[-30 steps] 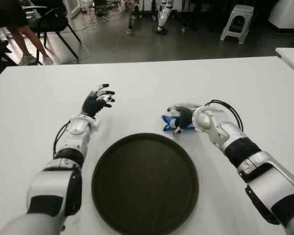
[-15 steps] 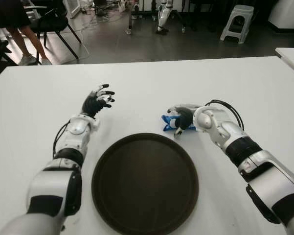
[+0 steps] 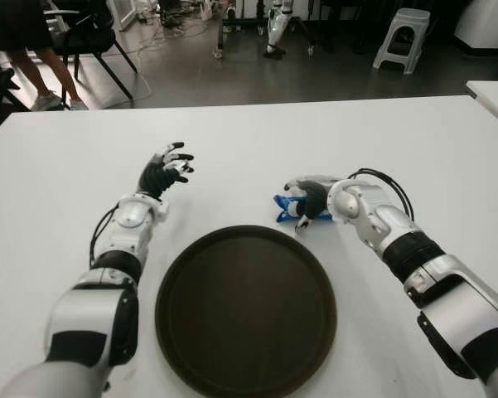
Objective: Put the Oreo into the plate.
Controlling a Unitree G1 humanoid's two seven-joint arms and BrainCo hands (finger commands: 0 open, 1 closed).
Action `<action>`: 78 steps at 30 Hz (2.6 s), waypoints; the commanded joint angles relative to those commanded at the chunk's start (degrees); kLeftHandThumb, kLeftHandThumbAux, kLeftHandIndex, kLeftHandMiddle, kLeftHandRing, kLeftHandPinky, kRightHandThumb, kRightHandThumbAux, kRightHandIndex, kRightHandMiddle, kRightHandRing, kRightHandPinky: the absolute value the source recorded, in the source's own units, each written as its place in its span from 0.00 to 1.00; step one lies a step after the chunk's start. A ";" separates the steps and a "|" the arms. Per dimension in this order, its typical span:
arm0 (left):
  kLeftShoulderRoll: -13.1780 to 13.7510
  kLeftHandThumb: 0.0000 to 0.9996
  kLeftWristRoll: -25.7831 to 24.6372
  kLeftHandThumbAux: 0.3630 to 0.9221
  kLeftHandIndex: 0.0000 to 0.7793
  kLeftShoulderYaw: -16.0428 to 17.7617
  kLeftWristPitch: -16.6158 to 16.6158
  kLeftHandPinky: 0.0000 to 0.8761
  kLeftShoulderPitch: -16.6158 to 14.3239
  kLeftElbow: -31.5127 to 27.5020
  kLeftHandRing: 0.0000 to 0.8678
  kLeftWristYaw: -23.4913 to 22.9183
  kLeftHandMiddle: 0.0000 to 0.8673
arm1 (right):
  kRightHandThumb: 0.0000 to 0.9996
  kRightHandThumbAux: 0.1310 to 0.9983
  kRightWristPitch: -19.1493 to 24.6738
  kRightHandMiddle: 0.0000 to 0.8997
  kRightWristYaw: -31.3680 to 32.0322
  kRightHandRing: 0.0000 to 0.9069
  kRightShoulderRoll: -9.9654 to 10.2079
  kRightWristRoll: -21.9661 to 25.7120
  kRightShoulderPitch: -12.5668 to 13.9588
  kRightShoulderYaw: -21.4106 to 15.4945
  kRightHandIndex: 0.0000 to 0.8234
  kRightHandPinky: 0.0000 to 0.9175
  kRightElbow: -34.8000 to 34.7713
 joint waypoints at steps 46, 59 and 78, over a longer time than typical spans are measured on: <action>0.23 0.22 -0.38 0.53 0.21 -0.10 -0.70 0.45 0.24 -0.83 0.39 -0.95 0.34 | 0.00 0.74 6.97 0.11 2.37 0.09 -2.78 0.20 6.63 -0.30 0.09 0.06 -14.02; 0.34 0.20 -0.38 0.57 0.21 -0.15 -0.19 0.42 0.19 -0.97 0.38 -0.76 0.34 | 0.00 0.76 6.97 0.10 3.84 0.09 -3.22 -0.14 6.70 0.11 0.09 0.06 -15.22; 0.50 0.22 -0.53 0.56 0.22 0.00 -0.52 0.46 0.68 -1.41 0.41 -0.81 0.35 | 0.00 0.74 7.19 0.12 2.33 0.10 -2.91 -0.18 7.84 -0.26 0.10 0.07 -15.93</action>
